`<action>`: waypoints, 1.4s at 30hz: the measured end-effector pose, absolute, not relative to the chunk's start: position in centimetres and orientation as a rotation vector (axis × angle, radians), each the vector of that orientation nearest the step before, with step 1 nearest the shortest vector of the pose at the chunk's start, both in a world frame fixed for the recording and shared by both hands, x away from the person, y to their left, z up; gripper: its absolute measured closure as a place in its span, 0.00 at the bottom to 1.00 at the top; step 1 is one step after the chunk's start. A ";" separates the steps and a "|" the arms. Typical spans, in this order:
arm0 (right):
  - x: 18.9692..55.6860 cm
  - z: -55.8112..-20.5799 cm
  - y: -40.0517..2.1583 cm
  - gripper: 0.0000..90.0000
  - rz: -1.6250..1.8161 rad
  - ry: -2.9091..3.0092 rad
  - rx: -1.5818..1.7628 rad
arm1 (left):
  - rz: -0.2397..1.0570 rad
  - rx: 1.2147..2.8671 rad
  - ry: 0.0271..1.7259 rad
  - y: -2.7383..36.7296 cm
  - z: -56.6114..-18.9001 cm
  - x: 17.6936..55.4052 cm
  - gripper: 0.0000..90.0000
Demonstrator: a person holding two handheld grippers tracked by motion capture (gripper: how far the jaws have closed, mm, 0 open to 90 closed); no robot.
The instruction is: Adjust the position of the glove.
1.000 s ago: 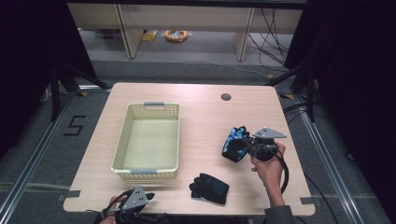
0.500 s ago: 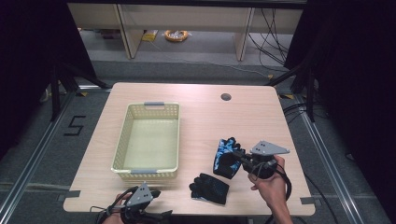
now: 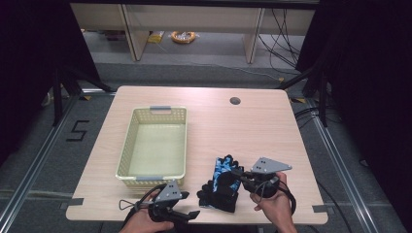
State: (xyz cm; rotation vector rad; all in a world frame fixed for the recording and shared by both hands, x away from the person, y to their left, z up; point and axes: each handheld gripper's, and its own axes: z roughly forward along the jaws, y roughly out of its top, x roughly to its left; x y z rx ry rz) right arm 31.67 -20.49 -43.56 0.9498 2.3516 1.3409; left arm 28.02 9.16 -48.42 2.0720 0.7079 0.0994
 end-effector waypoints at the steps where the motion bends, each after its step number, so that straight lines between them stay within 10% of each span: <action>1: 31.7 -43.6 -20.4 0.98 1.339 2.360 0.928 | 0.098 2.081 0.698 9.0 -48.2 28.2 0.34; 13: 31.2 -43.8 -19.2 0.98 1.372 2.381 0.886 | 0.057 2.081 0.636 6.3 -47.3 29.0 0.44; 24: 31.1 -43.5 -18.2 0.98 1.371 2.434 0.838 | 0.121 2.146 0.558 5.0 -47.7 28.7 0.81; 42: 32.9 -45.0 -16.4 0.98 1.282 2.612 0.765 | 0.089 2.180 0.541 0.6 -48.9 27.5 0.88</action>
